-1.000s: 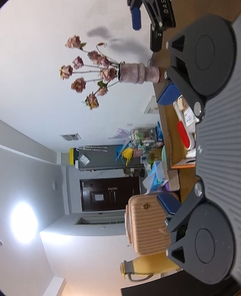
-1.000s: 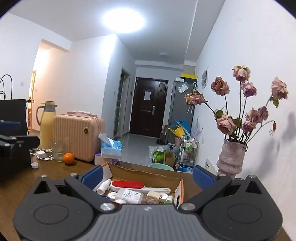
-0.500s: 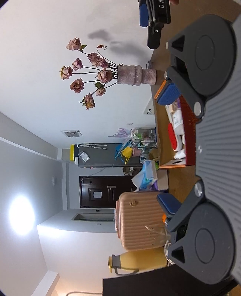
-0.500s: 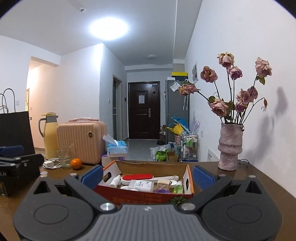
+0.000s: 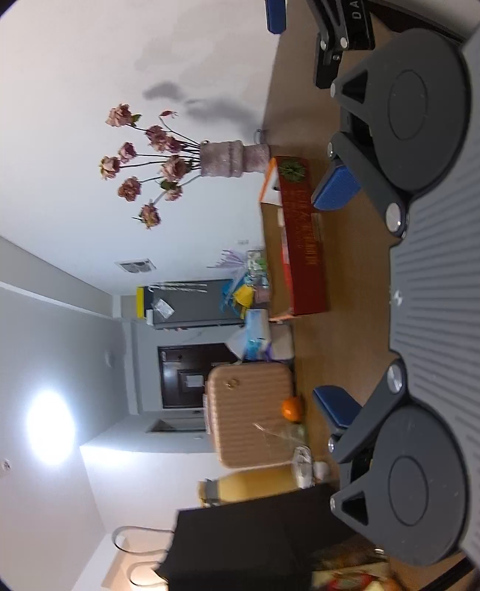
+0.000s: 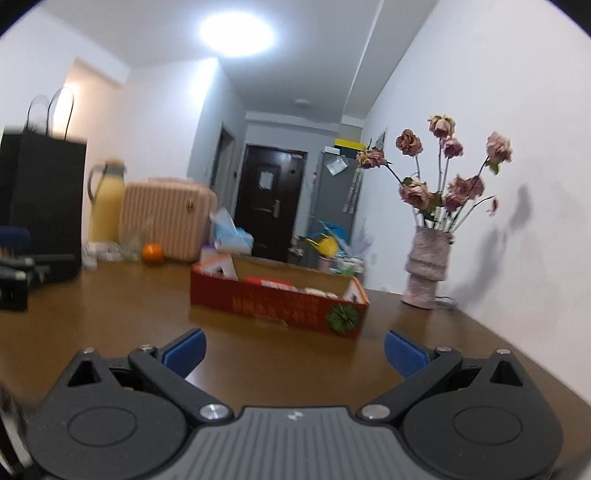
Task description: Organize rigid objects
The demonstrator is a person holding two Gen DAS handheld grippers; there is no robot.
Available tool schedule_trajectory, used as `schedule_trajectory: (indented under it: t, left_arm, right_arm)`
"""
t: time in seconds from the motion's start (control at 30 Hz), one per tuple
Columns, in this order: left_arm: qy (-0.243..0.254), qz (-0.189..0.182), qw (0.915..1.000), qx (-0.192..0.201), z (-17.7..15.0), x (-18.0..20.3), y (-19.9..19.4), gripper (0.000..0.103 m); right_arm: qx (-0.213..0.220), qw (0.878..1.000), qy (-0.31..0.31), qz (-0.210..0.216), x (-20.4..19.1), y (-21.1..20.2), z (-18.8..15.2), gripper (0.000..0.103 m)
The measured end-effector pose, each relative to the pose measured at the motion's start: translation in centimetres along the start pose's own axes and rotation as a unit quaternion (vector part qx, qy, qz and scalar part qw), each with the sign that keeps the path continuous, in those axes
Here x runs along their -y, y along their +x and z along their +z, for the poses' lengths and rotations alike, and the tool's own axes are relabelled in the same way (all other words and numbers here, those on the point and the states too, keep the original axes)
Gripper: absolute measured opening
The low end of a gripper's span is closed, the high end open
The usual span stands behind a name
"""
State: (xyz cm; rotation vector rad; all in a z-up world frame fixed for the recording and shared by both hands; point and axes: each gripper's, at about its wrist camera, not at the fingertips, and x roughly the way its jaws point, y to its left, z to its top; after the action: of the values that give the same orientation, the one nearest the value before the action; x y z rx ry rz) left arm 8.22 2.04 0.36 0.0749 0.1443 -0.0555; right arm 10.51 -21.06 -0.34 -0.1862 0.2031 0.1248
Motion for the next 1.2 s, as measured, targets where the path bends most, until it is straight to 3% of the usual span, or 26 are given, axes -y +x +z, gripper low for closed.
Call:
schedule_trajectory:
  t: [0.13, 0.27, 0.53, 0.93, 1.2]
  left_arm:
    - [0.005, -0.047, 0.9987, -0.018, -0.9, 0.2, -1.5, 0.103]
    - [0.012, -0.049, 0.9987, 0.003, -1.2, -0.5, -3.6, 0.103]
    - [-0.007, -0.037, 0.999, 0.022, -0.3, -2.2, -5.2, 0.103]
    - [0.011, -0.057, 0.9982, 0.016, -0.5, -0.9, -5.1, 0.103]
    - [0.006, -0.059, 0.9982, 0.011, -0.5, -1.1, -5.0, 0.103]
  right_arm:
    - [-0.02, 0.999, 0.029, -0.015, -1.2, -2.3, -1.4, 0.103]
    - [-0.024, 0.997, 0.063, -0.032, -2.2, -4.5, -1.8, 0.103]
    - [0.008, 0.998, 0.062, -0.031, -3.8, -7.1, -0.6, 0.103]
    - [-0.011, 0.995, 0.097, -0.022, -2.7, -6.4, -0.8, 0.103]
    - [-0.012, 0.996, 0.086, -0.019, -3.1, -6.3, -0.9, 0.103]
